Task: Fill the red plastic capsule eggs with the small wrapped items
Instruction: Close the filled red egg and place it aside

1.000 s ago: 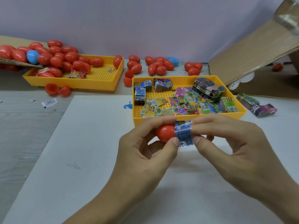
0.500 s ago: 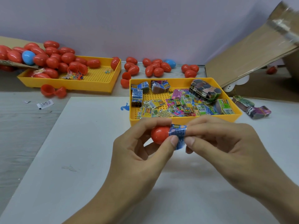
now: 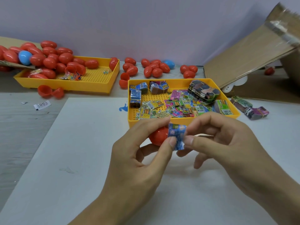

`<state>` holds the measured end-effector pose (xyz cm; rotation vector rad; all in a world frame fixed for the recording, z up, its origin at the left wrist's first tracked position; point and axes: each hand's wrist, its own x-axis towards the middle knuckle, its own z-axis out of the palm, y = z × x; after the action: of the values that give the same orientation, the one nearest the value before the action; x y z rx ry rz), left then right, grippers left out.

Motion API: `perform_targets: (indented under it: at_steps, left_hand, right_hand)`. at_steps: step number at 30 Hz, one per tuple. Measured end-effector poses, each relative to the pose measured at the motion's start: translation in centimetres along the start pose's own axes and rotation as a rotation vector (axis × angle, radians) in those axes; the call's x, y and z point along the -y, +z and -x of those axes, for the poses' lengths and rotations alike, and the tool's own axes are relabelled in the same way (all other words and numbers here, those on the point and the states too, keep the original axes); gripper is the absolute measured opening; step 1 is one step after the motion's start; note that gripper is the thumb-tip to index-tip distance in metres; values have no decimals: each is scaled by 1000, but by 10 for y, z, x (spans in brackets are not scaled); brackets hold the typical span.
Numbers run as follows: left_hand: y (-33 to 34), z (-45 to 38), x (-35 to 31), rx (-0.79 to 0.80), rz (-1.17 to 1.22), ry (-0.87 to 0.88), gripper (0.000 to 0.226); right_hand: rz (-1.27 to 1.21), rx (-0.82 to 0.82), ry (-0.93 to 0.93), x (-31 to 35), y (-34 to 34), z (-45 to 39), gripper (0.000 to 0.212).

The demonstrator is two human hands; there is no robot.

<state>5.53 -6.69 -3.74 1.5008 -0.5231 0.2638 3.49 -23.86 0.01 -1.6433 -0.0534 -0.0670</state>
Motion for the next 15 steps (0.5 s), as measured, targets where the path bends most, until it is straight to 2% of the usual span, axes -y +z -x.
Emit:
perform_targets:
  at_steps: [3, 9, 13, 15]
  left_hand:
    - [0, 0, 0, 16, 1, 3, 33]
    - [2, 3, 1, 55, -17, 6, 40]
    - [2, 3, -2, 82, -6, -16, 44]
    - [2, 2, -2, 90, 13, -40, 45]
  right_hand:
    - [-11, 0, 41, 2, -4, -1, 15]
    - [202, -35, -116, -2, 1, 2, 17]
    - [129, 6, -126, 0, 1, 2, 18]
    - [206, -5, -158, 1, 0, 2, 19]
